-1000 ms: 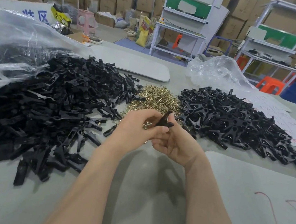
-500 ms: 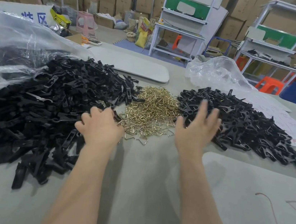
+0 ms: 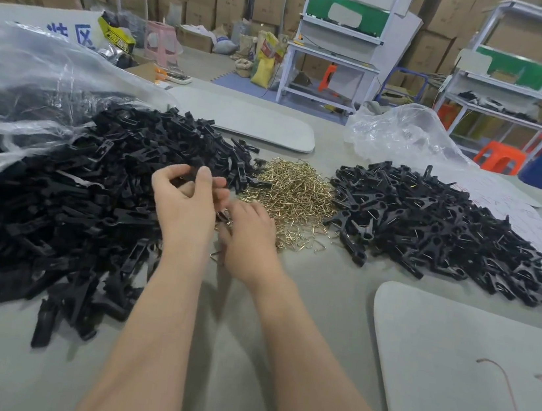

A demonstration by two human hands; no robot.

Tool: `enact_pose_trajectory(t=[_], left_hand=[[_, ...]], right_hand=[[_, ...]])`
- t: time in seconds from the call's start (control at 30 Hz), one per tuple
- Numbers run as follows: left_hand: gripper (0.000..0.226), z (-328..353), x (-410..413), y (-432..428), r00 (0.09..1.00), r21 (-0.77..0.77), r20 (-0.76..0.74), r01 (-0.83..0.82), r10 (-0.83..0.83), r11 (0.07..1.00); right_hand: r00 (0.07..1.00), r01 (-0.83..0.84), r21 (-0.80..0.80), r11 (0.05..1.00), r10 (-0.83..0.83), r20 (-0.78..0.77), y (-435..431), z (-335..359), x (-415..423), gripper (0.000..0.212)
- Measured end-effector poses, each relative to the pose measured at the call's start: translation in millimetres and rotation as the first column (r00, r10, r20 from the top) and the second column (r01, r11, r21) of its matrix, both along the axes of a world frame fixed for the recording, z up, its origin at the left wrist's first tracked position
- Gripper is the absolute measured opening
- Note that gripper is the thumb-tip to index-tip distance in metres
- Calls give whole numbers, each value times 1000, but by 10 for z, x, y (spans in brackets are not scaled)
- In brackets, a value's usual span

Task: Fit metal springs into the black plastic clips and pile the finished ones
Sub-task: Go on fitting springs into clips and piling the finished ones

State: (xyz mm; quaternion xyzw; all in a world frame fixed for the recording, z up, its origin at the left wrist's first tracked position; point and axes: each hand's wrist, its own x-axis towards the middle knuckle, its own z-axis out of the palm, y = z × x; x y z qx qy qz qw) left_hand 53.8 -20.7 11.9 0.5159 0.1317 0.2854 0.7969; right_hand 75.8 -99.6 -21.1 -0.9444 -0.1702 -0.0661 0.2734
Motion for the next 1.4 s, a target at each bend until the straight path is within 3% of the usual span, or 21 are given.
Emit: enact_pose_trajectory(t=[0.13, 0.2, 0.3, 0.47, 0.57, 0.63, 0.7, 0.77, 0.83, 0.9, 1.0, 1.1, 1.2, 1.4], left_hand=[[17, -80, 68, -5, 998, 32, -58, -31, 33, 999], [22, -82, 74, 9, 996, -41, -78, -37, 34, 998], [30, -92, 101, 1, 996, -162, -81, -50, 37, 986], [25, -123, 86, -51, 999, -86, -34, -19, 16, 996], [40, -144, 91, -71, 999, -23, -43, 23, -24, 999], [42, -157, 104, -104, 993, 69, -92, 84, -78, 994], [28, -184, 113, -168, 981, 352, -179, 137, -77, 926], [13, -212, 88, -269, 976, 592, -211, 174, -58, 787], [7, -230, 59, -370, 975, 666, -202, 210, -98, 716], [11, -232, 50, -431, 972, 669, -188, 233, -143, 706], [9, -227, 67, -448, 960, 589, -197, 278, -199, 759], [11, -230, 87, -445, 964, 597, -209, 257, -162, 760], [6, -247, 81, -444, 946, 467, -248, 306, -209, 830], [17, -248, 90, -460, 920, 358, -262, 374, -293, 855]], right_hand=[[992, 23, -58, 998, -30, -121, 263, 44, 103, 40], [984, 50, -103, 993, -66, -165, 325, 31, 120, 35], [984, 166, -98, 981, -171, -46, 314, -21, 121, 29], [970, 237, -20, 971, -235, 59, 213, -25, 74, 16], [966, 224, 288, 931, -251, 58, 54, 69, 32, 15], [971, 204, 594, 778, -239, -21, -136, 203, 10, 21], [984, 173, 801, 573, -141, -112, -362, 309, -31, 23], [991, 134, 856, 500, -53, -124, -536, 319, -101, 24], [992, 125, 819, 559, -77, -99, -604, 232, -173, 25], [980, 172, 773, 610, -187, -71, -607, 135, -198, 22], [957, 195, 726, 659, -290, 6, -573, 87, -190, 18], [957, 157, 656, 738, -277, 83, -522, 79, -211, 23], [952, 156, 572, 806, -277, 129, -500, 71, -220, 30], [937, 194, 547, 814, -320, 143, -590, 103, -225, 29]])
